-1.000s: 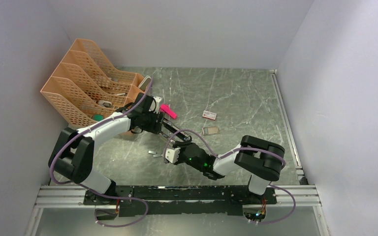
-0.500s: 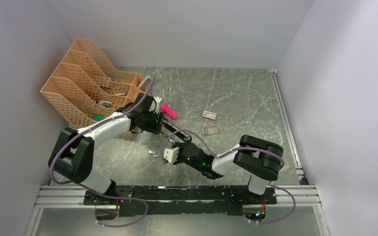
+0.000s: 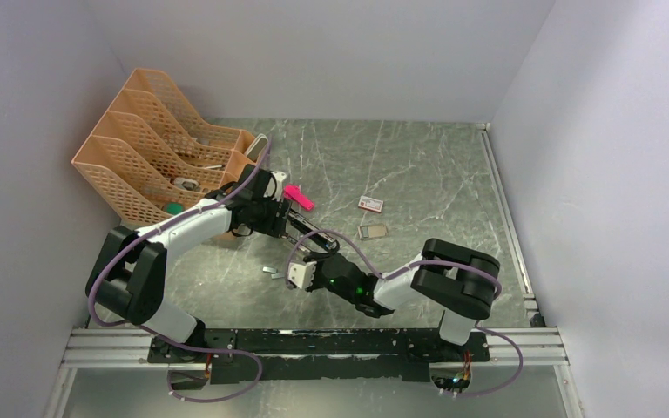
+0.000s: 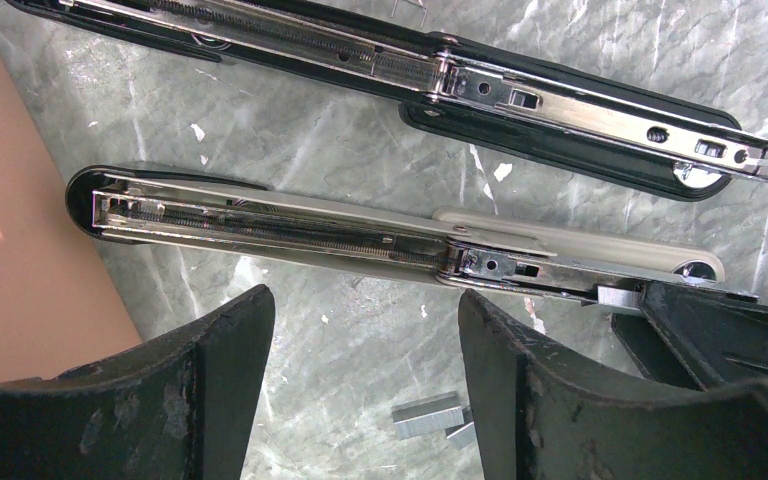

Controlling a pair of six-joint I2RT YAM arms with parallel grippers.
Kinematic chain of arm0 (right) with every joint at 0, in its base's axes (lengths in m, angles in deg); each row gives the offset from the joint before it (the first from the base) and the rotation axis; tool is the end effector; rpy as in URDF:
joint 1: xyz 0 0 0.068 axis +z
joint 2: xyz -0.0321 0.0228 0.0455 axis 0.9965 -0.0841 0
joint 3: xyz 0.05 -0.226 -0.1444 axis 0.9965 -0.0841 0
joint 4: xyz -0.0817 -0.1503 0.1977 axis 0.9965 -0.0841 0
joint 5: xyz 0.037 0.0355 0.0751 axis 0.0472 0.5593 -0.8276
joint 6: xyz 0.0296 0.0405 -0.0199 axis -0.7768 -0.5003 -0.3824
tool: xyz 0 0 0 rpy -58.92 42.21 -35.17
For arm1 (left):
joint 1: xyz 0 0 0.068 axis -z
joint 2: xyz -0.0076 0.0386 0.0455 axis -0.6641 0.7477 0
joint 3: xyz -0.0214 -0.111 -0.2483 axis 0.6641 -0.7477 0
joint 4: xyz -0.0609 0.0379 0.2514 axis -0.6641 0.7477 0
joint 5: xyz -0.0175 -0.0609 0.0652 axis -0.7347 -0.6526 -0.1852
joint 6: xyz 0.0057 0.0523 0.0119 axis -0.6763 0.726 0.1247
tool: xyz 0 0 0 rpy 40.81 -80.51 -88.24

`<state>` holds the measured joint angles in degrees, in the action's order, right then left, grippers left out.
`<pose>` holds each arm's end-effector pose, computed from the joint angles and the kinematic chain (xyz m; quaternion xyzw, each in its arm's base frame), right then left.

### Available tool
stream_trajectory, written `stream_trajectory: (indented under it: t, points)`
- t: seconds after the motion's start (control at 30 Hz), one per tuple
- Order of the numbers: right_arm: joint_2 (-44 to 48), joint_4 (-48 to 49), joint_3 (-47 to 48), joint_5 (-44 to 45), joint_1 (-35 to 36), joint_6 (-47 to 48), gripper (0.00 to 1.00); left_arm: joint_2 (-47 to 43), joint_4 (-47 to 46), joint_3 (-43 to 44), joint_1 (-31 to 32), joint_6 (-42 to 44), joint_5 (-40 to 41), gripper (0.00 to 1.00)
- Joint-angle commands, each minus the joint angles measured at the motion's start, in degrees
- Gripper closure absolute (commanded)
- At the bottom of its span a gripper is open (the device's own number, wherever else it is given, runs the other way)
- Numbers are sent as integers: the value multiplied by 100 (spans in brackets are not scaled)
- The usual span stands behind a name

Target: Load the staples into the stapler

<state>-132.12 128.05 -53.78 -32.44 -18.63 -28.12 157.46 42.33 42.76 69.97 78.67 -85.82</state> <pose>0.1261 0.2679 0.1179 -0.6319 0.5434 0.0130 0.5525 0.2677 -0.1466 0.1995 0.1866 0.9385 -0.1121 0.2679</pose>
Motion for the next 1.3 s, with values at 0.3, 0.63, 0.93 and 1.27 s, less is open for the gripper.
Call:
stream_trajectory:
  t: [0.3,0.63,0.93,1.27]
  points:
    - [61,21,71,163,35,-96,83,-89,-69,-50,54,66,84,28]
    - [363,234,-114,24,34,-458,88,-87,-81,-45,55,65,83,28]
    - [665,551,-311,-168,-17,-1073,93,-89,-75,-45,62,65,83,28]
    - [1403,-108,-282,-1292,-896,-2896,99,-86,-80,-50,64,57,83,28]
